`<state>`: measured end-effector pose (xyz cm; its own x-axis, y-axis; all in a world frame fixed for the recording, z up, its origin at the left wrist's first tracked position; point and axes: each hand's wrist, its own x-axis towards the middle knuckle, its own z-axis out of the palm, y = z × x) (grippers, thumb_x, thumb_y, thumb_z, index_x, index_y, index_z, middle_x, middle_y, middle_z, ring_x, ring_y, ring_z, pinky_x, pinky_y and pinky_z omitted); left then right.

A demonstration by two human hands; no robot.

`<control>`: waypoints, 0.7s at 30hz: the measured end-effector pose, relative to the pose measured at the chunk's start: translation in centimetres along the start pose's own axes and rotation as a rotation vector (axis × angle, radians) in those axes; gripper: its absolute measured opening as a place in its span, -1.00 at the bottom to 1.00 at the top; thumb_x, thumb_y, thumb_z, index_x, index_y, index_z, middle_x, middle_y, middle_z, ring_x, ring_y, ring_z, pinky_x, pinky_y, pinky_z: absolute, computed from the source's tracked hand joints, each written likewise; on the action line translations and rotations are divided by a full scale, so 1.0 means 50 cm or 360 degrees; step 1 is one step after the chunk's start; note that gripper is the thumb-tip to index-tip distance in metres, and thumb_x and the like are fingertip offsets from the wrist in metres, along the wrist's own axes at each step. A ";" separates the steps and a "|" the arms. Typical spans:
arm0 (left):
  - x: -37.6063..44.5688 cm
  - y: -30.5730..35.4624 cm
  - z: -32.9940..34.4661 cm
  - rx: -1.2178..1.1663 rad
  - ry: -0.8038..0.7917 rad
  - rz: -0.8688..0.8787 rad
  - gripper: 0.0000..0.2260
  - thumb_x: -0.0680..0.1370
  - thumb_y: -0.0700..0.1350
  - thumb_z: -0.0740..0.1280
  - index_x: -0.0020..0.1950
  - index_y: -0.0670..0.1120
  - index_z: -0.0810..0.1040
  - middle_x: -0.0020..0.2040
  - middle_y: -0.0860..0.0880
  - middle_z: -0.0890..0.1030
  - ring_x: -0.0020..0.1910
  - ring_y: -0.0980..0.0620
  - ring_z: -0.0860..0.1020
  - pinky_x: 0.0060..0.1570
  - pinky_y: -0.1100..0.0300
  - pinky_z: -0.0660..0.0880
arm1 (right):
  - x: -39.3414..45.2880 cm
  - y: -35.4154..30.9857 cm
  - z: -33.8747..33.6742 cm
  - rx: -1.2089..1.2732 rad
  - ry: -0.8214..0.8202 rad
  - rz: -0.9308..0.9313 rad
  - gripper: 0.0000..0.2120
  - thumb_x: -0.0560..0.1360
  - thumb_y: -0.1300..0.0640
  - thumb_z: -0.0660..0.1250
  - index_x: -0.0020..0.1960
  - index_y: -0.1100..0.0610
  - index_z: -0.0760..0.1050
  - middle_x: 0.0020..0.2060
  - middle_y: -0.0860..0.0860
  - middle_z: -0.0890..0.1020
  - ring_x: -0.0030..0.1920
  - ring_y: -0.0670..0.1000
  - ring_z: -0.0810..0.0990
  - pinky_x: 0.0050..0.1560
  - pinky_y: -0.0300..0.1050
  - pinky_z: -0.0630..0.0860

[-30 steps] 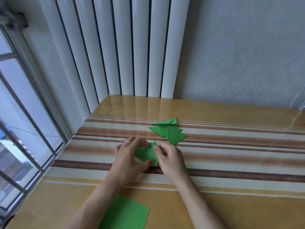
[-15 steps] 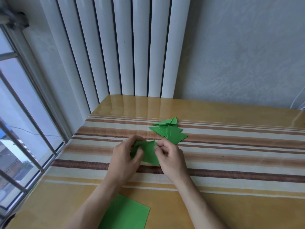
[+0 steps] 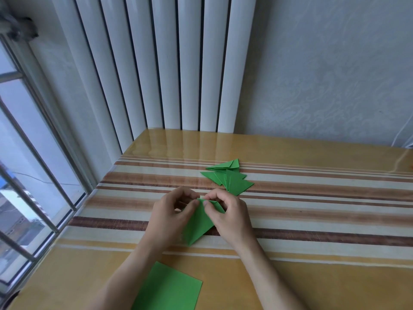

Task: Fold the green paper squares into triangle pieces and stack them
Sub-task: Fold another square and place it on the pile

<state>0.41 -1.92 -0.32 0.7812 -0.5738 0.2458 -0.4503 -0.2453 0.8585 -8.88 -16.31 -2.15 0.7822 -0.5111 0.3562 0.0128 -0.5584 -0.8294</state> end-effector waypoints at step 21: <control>0.001 0.010 -0.010 -0.0856 -0.0057 -0.0639 -0.89 0.68 -0.21 0.29 0.00 -0.18 0.59 -0.25 -0.09 0.63 -0.31 -0.01 0.64 -0.32 0.10 0.54 | 0.006 -0.003 -0.001 0.0007 0.0013 -0.0340 -0.69 0.52 0.36 0.37 0.05 0.02 0.74 0.00 -0.15 0.69 0.09 -0.15 0.65 0.13 -0.22 0.56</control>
<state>0.45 -1.66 0.33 0.8240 -0.5473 -0.1467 0.1576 -0.0272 0.9871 -8.66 -16.39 -1.89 0.7565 -0.3865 0.5277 0.1806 -0.6520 -0.7364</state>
